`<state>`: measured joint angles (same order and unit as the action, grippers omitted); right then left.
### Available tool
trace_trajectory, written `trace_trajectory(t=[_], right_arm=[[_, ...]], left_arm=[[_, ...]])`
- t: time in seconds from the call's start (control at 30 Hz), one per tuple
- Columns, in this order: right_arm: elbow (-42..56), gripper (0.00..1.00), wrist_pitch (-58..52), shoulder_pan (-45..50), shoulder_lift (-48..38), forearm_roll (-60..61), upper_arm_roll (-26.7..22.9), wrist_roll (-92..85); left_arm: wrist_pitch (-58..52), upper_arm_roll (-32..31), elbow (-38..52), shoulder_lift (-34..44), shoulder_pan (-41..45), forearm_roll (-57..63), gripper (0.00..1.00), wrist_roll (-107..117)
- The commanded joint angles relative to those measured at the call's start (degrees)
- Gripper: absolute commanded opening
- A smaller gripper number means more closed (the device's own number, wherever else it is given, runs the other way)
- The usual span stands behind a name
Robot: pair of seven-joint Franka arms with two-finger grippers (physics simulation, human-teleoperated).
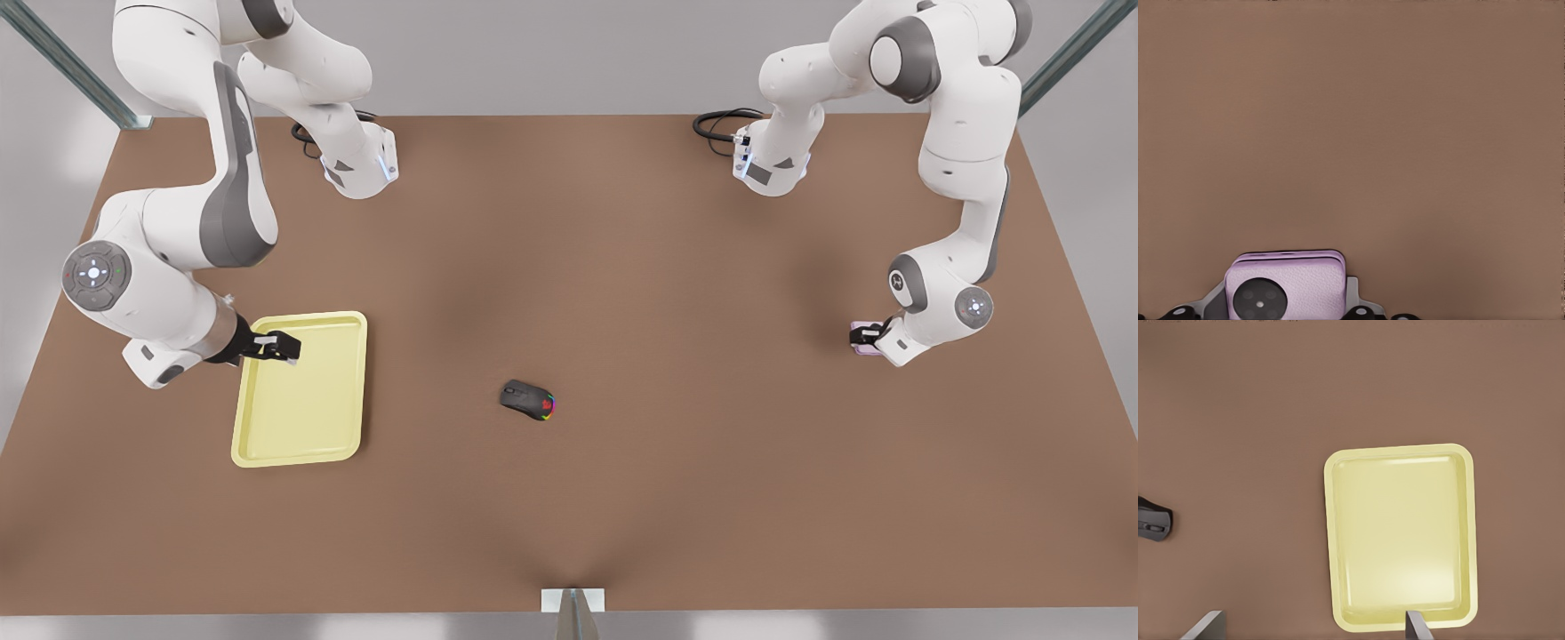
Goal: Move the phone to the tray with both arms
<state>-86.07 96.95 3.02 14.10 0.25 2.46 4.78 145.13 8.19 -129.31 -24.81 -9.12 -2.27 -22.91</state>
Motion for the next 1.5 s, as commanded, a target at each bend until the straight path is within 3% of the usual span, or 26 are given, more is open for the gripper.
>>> trace_trajectory(t=[0.0, 0.13, 0.33, 0.4, 0.6, 0.83, 0.97, 1.1, 1.13, 1.17, 1.27, 1.3, 1.33, 1.4, 1.47], right_arm=[[0.0, 1.0, -0.1, 0.1, 0.0, 0.1, 0.0, 0.1], [0.0, 1.0, -0.1, 0.0, 0.1, 0.2, 0.0, 0.0], [0.0, 1.0, -0.1, -0.1, 0.1, 0.2, 0.0, -0.1], [0.0, 1.0, -0.1, 0.0, 0.1, 0.2, 0.0, -0.1], [0.0, 1.0, -0.1, 0.0, 0.1, 0.2, -0.1, -0.1], [-0.1, 1.0, -0.1, -0.1, 0.1, 0.2, -0.1, -0.3], [-0.2, 1.0, -1.0, -0.1, 0.2, 0.1, -0.1, -0.3], [-0.2, 1.0, -1.0, -0.6, 0.2, 0.1, -0.2, -1.5], [-0.2, 1.0, -1.0, -0.6, 0.3, 0.1, -0.2, -1.5], [-0.1, 1.0, -1.0, -0.6, 0.2, 0.0, -0.2, -1.4], [-0.1, 1.0, -1.0, -0.6, 0.2, 0.0, -0.2, -1.5], [-0.2, 1.0, -1.0, -0.6, 0.2, 0.1, -0.2, -1.5], [-0.1, 1.0, -1.0, -0.5, 0.2, 0.1, -0.2, -1.5], [0.0, 1.0, -0.9, 0.4, 0.3, 0.3, 0.4, -0.9], [0.3, 1.0, 0.1, 3.3, 1.2, 0.5, 5.4, -1.2]], left_arm=[[0.0, 0.0, 0.0, 0.3, 0.1, -0.1, 0.8, 4.5], [-0.5, -0.1, 0.0, 1.3, 1.2, 0.0, 0.8, 8.6], [-7.0, -0.6, 1.5, 4.2, 18.5, -0.1, 0.8, 35.4], [-13.9, -3.2, 6.9, 3.1, 24.9, -0.1, 0.8, 48.4], [-33.5, -3.4, 36.6, -9.1, 47.8, -4.0, 0.8, 81.2], [-37.2, -4.2, 56.6, -21.3, 64.4, -7.8, 0.8, 104.6], [-35.7, -7.3, 67.3, -28.4, 64.8, -7.8, 0.8, 104.6], [-27.6, -7.4, 70.7, -32.3, 64.4, -7.8, 0.81, 103.9], [-26.5, -7.5, 70.6, -32.4, 64.6, -7.8, 0.86, 103.9], [-26.1, -7.4, 70.6, -32.5, 64.7, -7.8, 1.0, 103.9], [-26.5, -7.4, 70.5, -32.4, 64.8, -7.7, 1.0, 103.9], [-35.6, -7.3, 70.3, -27.9, 61.0, -7.4, 1.0, 96.5], [-51.4, -7.4, 70.2, -20.9, 53.3, -7.8, 1.0, 79.3], [-72.1, -5.4, 70.2, -9.7, 37.1, -6.7, 1.0, 48.7], [-78.6, 1.3, 70.2, -4.5, 30.0, -6.3, 1.0, 34.3]])
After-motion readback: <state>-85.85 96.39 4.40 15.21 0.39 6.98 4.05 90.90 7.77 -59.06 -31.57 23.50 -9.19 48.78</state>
